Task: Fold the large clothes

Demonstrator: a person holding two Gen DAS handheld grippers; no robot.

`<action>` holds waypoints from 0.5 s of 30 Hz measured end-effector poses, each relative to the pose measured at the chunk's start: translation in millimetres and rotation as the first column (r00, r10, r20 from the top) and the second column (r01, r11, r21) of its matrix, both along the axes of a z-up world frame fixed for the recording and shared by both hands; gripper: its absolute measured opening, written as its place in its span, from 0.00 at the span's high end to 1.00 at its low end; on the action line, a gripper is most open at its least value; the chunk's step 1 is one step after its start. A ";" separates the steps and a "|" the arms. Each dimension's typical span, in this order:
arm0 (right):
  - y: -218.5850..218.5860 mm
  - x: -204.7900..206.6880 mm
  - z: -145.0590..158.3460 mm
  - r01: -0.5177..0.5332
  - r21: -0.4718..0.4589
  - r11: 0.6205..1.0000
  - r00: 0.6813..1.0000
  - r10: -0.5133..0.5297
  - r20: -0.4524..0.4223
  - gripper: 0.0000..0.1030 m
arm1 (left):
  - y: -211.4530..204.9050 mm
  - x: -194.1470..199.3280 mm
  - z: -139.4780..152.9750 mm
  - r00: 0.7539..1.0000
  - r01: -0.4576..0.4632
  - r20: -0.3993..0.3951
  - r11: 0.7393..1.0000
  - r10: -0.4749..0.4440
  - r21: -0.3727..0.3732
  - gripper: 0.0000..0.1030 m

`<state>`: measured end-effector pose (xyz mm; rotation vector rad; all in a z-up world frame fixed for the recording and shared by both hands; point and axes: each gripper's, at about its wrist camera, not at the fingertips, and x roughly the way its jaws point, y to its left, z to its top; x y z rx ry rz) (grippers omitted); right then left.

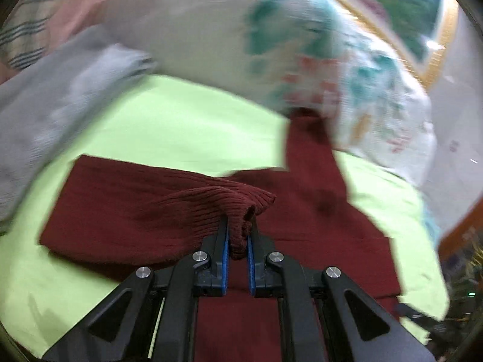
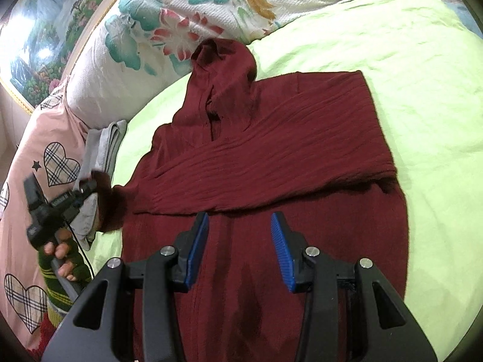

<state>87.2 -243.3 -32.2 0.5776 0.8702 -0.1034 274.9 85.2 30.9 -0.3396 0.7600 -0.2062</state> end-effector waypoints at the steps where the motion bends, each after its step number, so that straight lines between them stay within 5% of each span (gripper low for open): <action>1: -3.3 -3.1 0.9 0.009 0.003 1.000 1.000 -0.009 0.005 0.57 | -15.7 1.7 4.7 0.999 0.036 0.009 0.999 -0.036 -0.016 0.92; 6: -25.4 -18.1 3.9 0.077 0.010 0.997 0.997 -0.077 0.012 0.57 | -130.6 1.4 10.6 0.973 0.229 0.028 0.973 -0.229 -0.016 0.92; 15: -56.4 -37.8 5.8 0.161 0.016 0.987 0.987 -0.161 0.007 0.57 | -254.9 23.4 -72.0 0.911 0.393 -0.146 0.919 -0.386 0.029 0.89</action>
